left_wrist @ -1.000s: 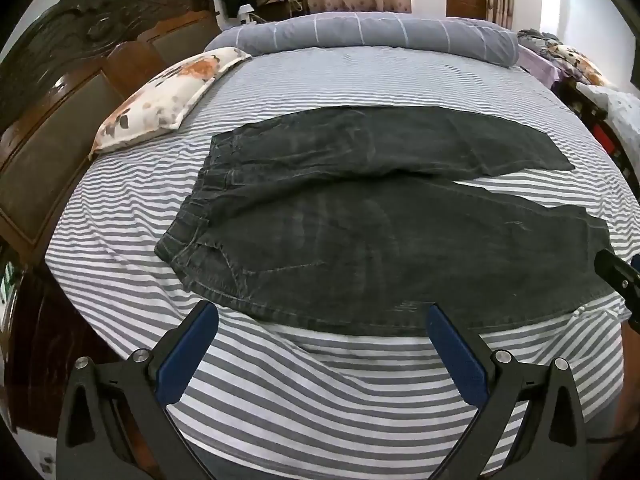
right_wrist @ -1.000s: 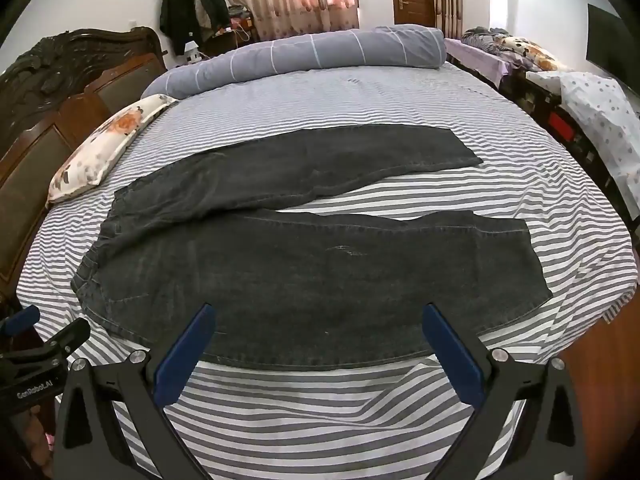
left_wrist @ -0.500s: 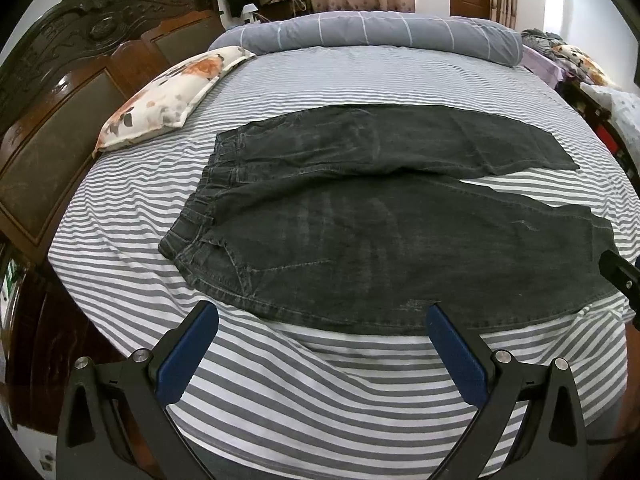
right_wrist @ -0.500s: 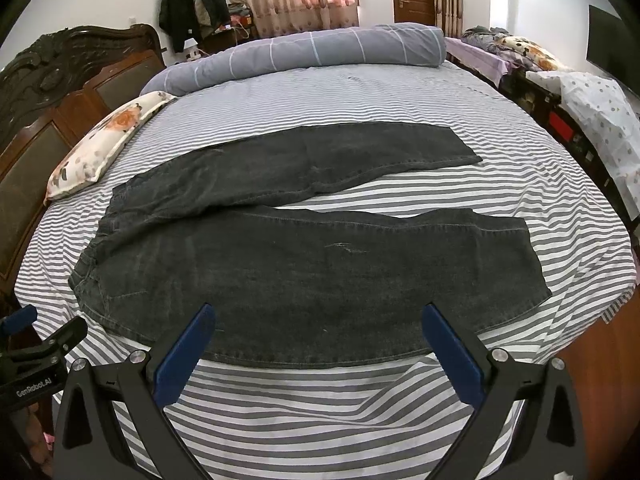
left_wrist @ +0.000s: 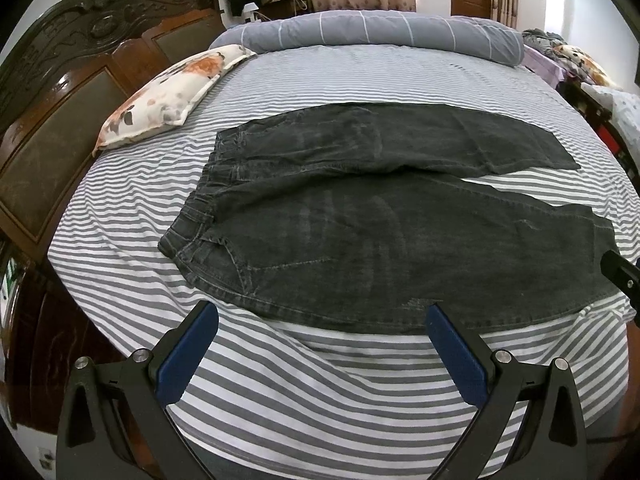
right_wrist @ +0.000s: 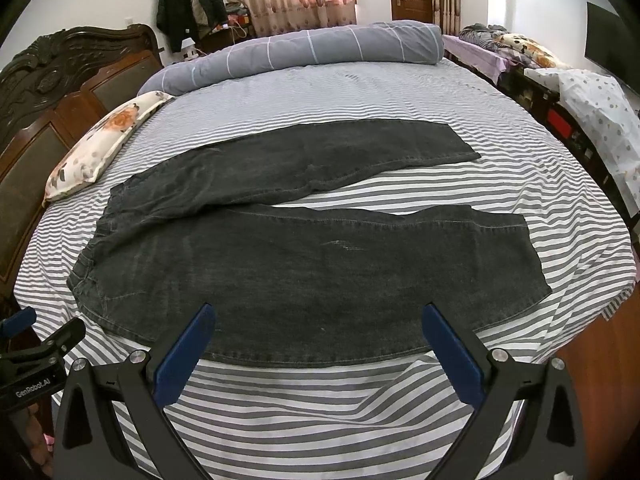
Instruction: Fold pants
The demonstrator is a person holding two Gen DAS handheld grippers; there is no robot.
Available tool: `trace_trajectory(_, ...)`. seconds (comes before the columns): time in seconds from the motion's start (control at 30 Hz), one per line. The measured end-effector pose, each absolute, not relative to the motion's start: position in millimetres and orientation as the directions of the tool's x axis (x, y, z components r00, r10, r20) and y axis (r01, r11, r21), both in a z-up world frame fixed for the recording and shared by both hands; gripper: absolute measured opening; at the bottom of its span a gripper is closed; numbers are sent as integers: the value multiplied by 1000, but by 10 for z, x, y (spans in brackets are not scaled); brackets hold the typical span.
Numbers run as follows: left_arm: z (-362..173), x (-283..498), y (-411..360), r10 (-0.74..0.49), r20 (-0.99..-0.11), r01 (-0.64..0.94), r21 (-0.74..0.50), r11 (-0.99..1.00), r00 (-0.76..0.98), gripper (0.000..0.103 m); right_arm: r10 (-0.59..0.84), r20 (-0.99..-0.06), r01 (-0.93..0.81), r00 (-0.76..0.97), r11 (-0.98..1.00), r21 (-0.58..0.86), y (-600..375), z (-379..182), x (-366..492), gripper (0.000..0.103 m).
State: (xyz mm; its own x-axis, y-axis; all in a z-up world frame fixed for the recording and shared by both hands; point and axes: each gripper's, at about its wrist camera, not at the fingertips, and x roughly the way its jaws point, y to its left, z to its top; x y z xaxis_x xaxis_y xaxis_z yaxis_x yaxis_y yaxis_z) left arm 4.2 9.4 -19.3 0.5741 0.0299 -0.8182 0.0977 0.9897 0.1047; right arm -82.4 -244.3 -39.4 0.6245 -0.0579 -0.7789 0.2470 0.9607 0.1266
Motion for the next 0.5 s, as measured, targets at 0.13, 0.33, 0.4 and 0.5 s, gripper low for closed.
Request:
trace_trajectory(0.13, -196, 46, 95, 24, -819, 99, 99, 990, 574, 103, -56, -780, 248, 623, 960, 129, -2452, -407, -814, 103)
trace_trajectory(0.33, -220, 55, 95, 19, -821, 102, 95, 990, 571, 103, -55, -785, 247, 617, 961, 127, -2451, -432, -814, 103)
trace_trajectory(0.4, -231, 54, 99, 17, -820, 102, 92, 991, 572, 103, -53, -785, 247, 617, 960, 130, -2452, -435, -817, 103)
trace_trajectory(0.5, -237, 50, 98, 16, -820, 102, 90, 991, 572, 103, -55, -785, 247, 617, 961, 127, -2448, -433, -812, 103)
